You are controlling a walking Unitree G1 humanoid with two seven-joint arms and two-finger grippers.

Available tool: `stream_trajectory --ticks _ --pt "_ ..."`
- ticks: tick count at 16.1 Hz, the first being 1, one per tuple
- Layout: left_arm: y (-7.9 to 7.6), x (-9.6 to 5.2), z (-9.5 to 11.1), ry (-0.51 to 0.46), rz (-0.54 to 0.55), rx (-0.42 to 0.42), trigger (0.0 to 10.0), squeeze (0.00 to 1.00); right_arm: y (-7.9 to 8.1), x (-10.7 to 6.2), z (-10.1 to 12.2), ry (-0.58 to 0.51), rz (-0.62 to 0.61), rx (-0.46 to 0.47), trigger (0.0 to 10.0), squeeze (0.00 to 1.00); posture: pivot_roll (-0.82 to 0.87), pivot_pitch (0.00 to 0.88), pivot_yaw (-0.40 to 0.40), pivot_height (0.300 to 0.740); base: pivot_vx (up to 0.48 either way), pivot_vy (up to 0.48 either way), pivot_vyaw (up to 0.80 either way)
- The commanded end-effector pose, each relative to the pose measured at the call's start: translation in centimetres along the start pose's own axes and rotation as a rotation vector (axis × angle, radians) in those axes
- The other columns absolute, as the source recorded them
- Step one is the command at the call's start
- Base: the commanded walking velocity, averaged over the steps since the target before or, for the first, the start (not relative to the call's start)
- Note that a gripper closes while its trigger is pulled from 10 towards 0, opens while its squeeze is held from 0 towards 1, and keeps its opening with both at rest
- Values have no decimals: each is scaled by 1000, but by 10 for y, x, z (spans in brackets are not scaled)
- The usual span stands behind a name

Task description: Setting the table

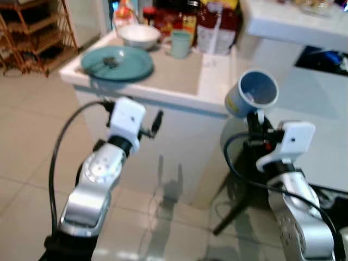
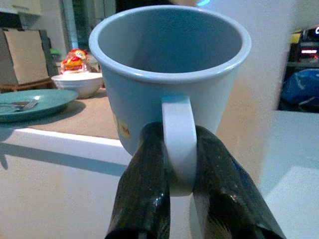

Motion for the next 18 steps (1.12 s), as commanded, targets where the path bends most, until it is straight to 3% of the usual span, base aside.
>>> stream_trajectory --ticks 1,3,7,14,18 --pt "-8 2 2 -6 -24 -18 10000 0 -8 0 7 -19 -23 -30 10000 0 27 59 -31 740 0 -480 0" --pt "-9 -2 3 -8 -38 -15 10000 0 -8 1 8 -29 -19 -33 10000 0 31 53 -34 740 0 -480 0" --pt "-6 4 2 -14 -20 -25 10000 0 -5 4 11 -39 -12 -37 10000 0 19 48 -39 740 0 -480 0" --pt "1 4 0 -9 -13 -6 10000 0 -14 9 15 -37 -51 -88 10000 0 23 42 -34 740 0 -480 0" --pt "-4 1 0 -9 -33 -7 10000 0 -20 7 16 -33 -80 -81 10000 0 16 39 -21 740 0 -480 0"
Point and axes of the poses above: a point about 5 cm out from each wrist's last joint towards the gripper, its own x axis pointing out of the wrist towards the gripper, its own z axis along the axis of the wrist's last joint, y = z × x, the point moved 2 cm from there along x, pointing out of the wrist towards the gripper, and after that the axes turned 14 degrees about x, right-handed, at the moved point
